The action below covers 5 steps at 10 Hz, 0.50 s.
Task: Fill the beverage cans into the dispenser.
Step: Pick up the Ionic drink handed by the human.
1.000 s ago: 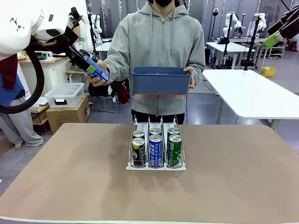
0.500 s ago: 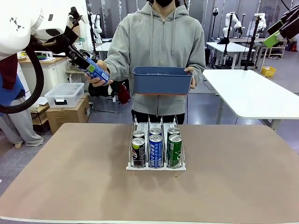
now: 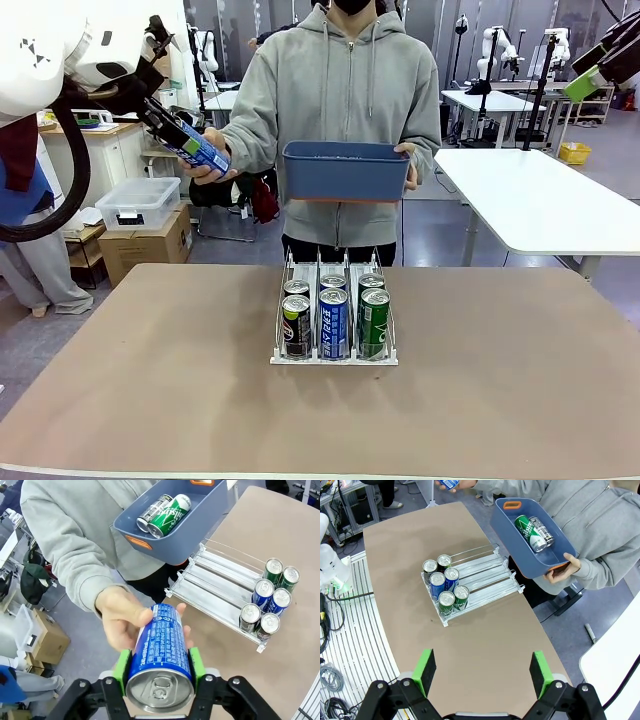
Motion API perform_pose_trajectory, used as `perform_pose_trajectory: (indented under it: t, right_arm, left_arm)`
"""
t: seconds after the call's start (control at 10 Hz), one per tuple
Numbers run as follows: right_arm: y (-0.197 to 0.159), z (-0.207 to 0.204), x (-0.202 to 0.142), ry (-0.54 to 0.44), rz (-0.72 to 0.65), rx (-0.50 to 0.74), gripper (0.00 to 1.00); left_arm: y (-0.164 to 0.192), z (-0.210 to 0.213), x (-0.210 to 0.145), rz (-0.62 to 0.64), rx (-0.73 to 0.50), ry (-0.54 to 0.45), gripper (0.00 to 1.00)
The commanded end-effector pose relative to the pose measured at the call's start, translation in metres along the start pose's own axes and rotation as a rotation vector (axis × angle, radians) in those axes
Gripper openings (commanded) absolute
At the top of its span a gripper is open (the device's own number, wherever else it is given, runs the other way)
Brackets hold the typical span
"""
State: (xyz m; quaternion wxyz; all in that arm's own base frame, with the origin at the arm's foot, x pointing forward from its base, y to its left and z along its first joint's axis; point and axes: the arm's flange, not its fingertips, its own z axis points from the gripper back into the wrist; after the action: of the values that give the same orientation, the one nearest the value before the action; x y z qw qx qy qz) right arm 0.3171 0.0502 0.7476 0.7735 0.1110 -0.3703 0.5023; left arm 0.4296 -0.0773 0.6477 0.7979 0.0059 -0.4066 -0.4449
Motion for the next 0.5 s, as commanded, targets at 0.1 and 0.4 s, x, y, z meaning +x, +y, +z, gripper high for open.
perform_pose_trajectory:
  t: [0.1,0.4]
  right_arm:
    - [0.0,-0.001,0.0,0.001,0.006,0.002,1.0]
    - [0.0,-0.001,0.0,0.001,0.006,0.002,1.0]
  left_arm:
    - [-0.002,0.003,-0.003,-0.018,0.026,0.009,0.0]
    - [-0.011,0.014,-0.003,-0.021,0.05,-0.011,0.0]
